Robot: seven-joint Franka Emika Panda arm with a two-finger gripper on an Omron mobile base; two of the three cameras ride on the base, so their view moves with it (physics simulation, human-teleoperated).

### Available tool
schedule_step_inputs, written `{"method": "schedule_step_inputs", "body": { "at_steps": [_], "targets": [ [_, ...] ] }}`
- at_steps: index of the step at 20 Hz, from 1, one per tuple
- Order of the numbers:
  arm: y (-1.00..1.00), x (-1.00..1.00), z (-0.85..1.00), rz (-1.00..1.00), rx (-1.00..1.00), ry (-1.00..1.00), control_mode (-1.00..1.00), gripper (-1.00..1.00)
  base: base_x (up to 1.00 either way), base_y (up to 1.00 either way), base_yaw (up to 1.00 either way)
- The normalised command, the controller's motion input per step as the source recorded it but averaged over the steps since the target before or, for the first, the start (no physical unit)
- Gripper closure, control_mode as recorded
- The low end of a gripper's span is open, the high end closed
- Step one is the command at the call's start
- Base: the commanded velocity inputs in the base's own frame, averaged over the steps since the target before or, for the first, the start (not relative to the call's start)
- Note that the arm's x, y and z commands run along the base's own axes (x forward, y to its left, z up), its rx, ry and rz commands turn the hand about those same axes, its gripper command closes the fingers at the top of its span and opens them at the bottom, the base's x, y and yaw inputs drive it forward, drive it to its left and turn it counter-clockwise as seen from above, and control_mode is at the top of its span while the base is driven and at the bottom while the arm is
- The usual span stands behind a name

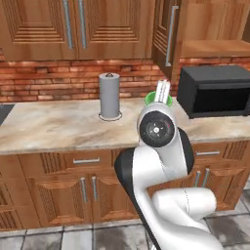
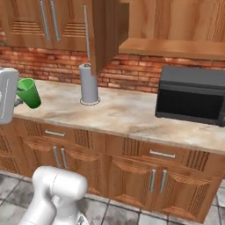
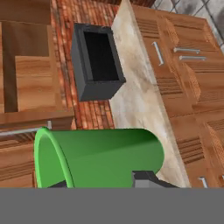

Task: Open the cabinet directly in front. Then move the liquor and the cup to the dining counter with the jar on it.

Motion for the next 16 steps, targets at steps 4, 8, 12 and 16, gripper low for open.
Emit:
{"method": "schedule_step_inputs", "body": {
  "at_steps": [4, 8, 12, 16],
  "targets": [
    [0.00, 0.00, 0.00, 0.00, 0.00, 0.00, 1.00, 1.00, 0.15, 0.82, 0.27],
    [0.00, 0.00, 0.00, 0.00, 0.00, 0.00, 1.00, 1.00, 0.19, 0.88, 0.41],
    [0.00, 0.00, 0.00, 0.00, 0.00, 0.00, 1.00, 1.00, 0.06, 0.82, 0.47],
    [0.00, 0.00, 0.00, 0.00, 0.00, 0.00, 1.00, 1.00, 0.09, 0.76, 0.47]
  ]
}}
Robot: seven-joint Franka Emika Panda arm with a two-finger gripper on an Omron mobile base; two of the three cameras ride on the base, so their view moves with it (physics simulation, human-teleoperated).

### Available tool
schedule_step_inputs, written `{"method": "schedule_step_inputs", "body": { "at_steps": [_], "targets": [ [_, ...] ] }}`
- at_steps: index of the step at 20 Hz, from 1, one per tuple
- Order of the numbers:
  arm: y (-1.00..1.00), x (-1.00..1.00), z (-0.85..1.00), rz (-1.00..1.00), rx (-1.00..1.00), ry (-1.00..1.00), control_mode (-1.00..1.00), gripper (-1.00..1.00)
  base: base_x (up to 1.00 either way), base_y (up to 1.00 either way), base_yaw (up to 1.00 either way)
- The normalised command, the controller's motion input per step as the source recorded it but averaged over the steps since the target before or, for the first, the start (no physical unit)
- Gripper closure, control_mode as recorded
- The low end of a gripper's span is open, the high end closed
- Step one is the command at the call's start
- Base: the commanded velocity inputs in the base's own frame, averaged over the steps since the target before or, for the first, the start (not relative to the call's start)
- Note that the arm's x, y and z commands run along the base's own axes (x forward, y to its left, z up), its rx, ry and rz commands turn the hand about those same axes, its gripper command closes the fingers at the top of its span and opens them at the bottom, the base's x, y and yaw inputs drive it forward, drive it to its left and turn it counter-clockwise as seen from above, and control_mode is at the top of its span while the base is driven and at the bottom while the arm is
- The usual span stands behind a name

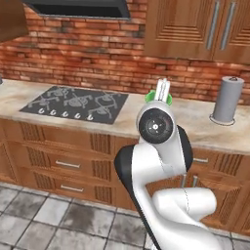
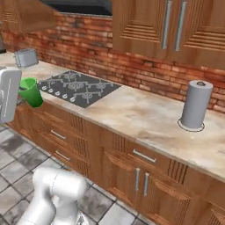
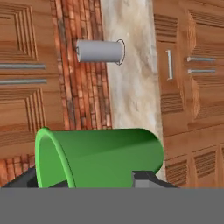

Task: Open the cabinet directly in front. Then move the liquor and the cup to the dining counter with the jar on it.

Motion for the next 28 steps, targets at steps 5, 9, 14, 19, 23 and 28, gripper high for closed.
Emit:
{"method": "schedule_step_inputs", "body": {
  "at_steps": [5, 9, 14, 19, 23, 28],
  "targets": [
    [0.00, 0.00, 0.00, 0.00, 0.00, 0.00, 1.00, 1.00, 0.12, 0.70, 0.47],
    [0.00, 0.00, 0.00, 0.00, 0.00, 0.00, 1.00, 1.00, 0.16, 0.66, 0.47],
    [0.00, 0.00, 0.00, 0.00, 0.00, 0.00, 1.00, 1.00, 0.19, 0.63, 0.47],
    [0.00, 0.00, 0.00, 0.00, 0.00, 0.00, 1.00, 1.00, 0.27, 0.60, 0.45],
    [0.00, 0.00, 0.00, 0.00, 0.00, 0.00, 1.00, 1.00, 0.35, 0.58, 0.43],
    [0.00, 0.00, 0.00, 0.00, 0.00, 0.00, 1.00, 1.00, 0.39, 0.55, 0.42]
  ]
}}
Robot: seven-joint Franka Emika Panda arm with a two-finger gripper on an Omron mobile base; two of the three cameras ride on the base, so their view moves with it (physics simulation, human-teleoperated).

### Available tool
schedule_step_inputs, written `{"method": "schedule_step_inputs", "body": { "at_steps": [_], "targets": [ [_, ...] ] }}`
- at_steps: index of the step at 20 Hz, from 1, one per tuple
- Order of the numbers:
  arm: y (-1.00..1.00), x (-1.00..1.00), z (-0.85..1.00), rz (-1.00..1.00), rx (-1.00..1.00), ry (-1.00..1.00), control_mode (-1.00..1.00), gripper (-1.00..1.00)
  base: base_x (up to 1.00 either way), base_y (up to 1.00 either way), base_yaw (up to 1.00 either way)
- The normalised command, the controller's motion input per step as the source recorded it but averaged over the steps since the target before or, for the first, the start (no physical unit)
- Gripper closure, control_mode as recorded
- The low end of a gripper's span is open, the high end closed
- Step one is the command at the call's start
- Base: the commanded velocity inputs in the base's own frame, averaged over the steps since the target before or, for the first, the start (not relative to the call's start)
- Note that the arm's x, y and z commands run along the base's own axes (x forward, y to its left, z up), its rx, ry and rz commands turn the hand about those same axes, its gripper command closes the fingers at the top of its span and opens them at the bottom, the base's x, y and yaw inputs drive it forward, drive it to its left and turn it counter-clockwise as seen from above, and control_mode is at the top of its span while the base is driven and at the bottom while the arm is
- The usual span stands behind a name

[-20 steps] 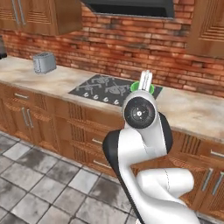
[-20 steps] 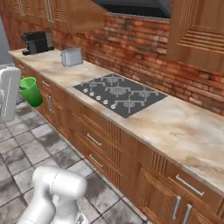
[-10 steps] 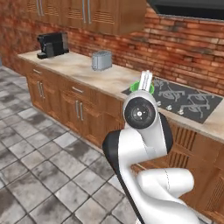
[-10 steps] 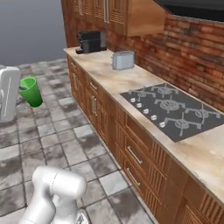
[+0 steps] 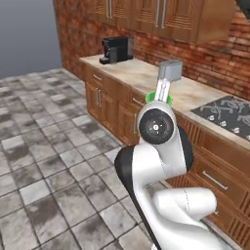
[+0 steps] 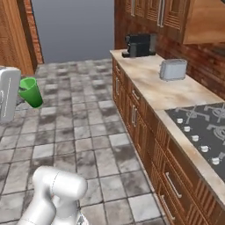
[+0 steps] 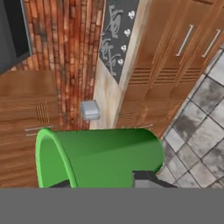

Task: Open the cabinet directly in front. Then move the liquor and the cup to the dining counter with the jar on it.

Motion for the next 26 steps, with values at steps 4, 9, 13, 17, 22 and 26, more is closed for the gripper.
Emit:
{"method": "schedule_step_inputs", "body": {
  "at_steps": [4, 9, 13, 17, 22, 26],
  "targets": [
    [0.00, 0.00, 0.00, 0.00, 0.00, 0.00, 1.00, 1.00, 0.41, 0.54, 0.42],
    [0.00, 0.00, 0.00, 0.00, 0.00, 0.00, 1.00, 1.00, 0.40, 0.54, 0.43],
    [0.00, 0.00, 0.00, 0.00, 0.00, 0.00, 1.00, 1.00, 0.51, 0.45, 0.43],
    [0.00, 0.00, 0.00, 0.00, 0.00, 0.00, 1.00, 1.00, 0.82, 0.20, 0.42],
    [0.00, 0.00, 0.00, 0.00, 0.00, 0.00, 1.00, 1.00, 1.00, 0.03, 0.41],
    [0.00, 0.00, 0.00, 0.00, 0.00, 0.00, 1.00, 1.00, 1.00, 0.00, 0.43]
  ]
}}
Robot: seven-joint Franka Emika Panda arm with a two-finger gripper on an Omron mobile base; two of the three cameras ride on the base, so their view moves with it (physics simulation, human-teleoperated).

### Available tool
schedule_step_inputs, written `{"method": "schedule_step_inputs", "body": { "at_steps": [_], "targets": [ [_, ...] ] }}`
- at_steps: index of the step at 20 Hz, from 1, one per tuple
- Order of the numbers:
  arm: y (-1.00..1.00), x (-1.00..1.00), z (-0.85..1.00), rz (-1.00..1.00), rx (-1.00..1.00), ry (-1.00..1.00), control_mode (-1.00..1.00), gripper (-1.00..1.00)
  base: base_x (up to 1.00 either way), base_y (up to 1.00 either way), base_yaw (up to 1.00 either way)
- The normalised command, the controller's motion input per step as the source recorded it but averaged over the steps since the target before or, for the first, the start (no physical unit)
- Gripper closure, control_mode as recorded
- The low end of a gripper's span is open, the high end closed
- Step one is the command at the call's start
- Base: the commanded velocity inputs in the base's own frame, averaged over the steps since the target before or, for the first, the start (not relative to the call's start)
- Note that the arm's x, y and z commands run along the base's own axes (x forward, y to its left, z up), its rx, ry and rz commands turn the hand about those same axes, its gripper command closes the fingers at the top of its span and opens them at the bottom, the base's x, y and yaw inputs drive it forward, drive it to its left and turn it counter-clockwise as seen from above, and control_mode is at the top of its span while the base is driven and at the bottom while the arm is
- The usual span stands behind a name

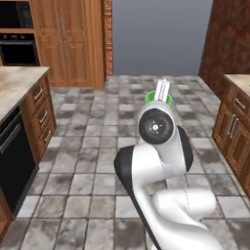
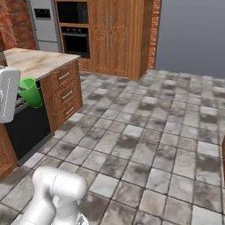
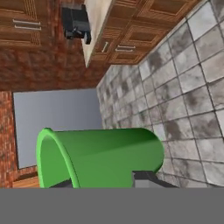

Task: Open the cabinet directly in front. Then move the liquor and the cup to the dining counter with the jar on it.

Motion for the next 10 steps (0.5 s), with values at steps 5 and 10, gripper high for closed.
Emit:
{"method": "schedule_step_inputs", "body": {
  "at_steps": [5, 10],
  "targets": [
    [0.00, 0.00, 0.00, 0.00, 0.00, 0.00, 1.00, 1.00, 0.94, 0.00, 0.47],
    [0.00, 0.00, 0.00, 0.00, 0.00, 0.00, 1.00, 1.00, 0.91, 0.00, 0.49]
  ]
}}
